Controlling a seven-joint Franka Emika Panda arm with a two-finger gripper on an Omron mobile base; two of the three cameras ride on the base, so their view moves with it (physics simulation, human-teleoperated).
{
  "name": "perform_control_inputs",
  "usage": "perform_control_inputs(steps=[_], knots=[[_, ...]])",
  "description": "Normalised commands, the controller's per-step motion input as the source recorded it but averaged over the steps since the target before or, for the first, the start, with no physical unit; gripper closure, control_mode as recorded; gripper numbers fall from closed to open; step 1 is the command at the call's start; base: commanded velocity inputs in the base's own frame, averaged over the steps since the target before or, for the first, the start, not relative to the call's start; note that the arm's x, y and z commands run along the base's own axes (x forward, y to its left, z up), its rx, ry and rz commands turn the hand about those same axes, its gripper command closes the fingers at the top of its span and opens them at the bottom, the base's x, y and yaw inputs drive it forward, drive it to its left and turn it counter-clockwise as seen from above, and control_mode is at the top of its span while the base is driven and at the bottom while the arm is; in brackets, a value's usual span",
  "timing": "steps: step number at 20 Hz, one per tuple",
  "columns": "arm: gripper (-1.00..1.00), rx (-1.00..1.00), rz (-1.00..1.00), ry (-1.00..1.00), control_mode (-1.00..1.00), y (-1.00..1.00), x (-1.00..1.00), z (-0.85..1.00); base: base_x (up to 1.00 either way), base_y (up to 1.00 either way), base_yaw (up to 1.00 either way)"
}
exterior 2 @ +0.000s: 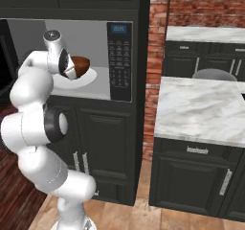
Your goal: The microwave is finished heating the chicken drumstick and lemon. Take the bowl containing the food and place it on the dining counter.
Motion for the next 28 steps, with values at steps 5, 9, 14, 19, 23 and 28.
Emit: perform_control_inputs(steps=[5,9,14,19,23,28], knots=[[-1.00,0.00,-0.03,0.00,-1.00,0.23,0.74,-0.21,0.00,0.00,0.00],[-1.00,0.00,-0.01,0.02,-1.00,0.14,0.70,-0.17,0.00,0.00,0.00],[-1.00,0.00,0.00,0.05,-1.00,0.07,0.62,-0.29,0.00,0.00,0.00],[-1.00,0.00,0.00,0.04,-1.00,0.03,0.59,-0.27,0.00,0.00,0.00],[-1.00,0.00,0.00,0.01,-1.00,0.08,0.66,-0.19,0.00,0.00,0.00],[1.00,-0.02,0.00,0.04,-1.00,0.01,0.26,-0.42,0.00,0.00,0.00]])
